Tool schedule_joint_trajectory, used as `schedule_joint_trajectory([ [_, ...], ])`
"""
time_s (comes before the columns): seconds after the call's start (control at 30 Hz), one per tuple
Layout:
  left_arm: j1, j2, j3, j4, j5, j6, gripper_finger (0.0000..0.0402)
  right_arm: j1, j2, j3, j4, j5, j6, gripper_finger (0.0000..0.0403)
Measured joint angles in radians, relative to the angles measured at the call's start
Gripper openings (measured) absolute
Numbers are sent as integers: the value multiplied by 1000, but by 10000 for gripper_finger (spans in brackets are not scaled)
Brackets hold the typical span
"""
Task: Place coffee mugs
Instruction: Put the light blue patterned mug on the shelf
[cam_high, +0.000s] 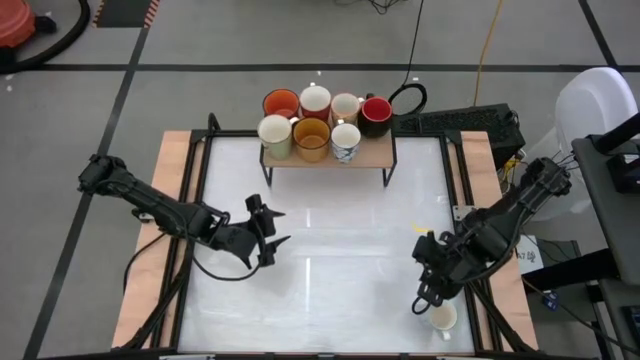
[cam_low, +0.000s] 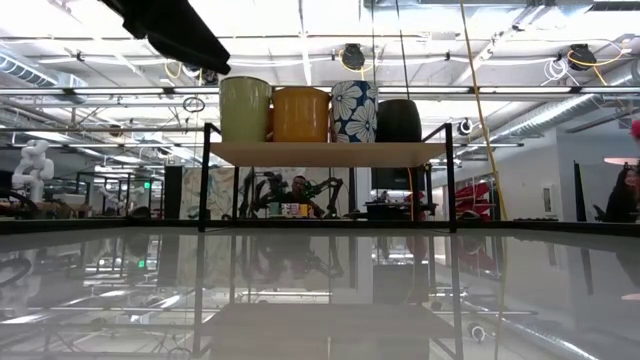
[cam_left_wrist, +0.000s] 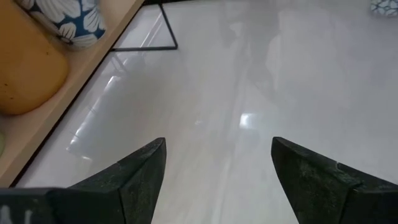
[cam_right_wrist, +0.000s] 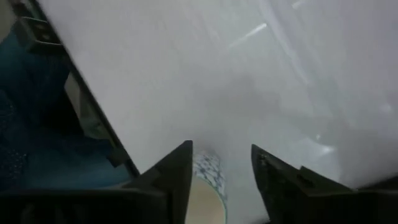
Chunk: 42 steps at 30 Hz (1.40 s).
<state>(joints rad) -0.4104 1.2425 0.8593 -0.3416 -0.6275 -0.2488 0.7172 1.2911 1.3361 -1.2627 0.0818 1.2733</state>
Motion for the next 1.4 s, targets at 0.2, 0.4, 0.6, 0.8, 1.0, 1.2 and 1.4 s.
schedule_joint_trajectory([
  [0.2,-6,30,0,9,0,32,292,44,0,-27,-21,-1,77,190],
  [0.4,-2,109,0,96,0,93,292,68,0,-76,5,-6,73,221],
  [0.6,-4,161,0,219,43,203,292,96,-1,-140,111,-90,68,227],
  [0.8,-4,174,0,265,80,238,292,145,-1,-222,265,-113,-25,211],
  [1.0,-4,174,0,266,80,237,292,170,-1,-263,283,-131,-43,197],
  [1.2,-4,174,0,264,80,235,292,182,-1,-291,272,-139,-105,181],
  [1.4,-4,174,0,264,80,227,292,182,-1,-336,298,-139,-108,169],
])
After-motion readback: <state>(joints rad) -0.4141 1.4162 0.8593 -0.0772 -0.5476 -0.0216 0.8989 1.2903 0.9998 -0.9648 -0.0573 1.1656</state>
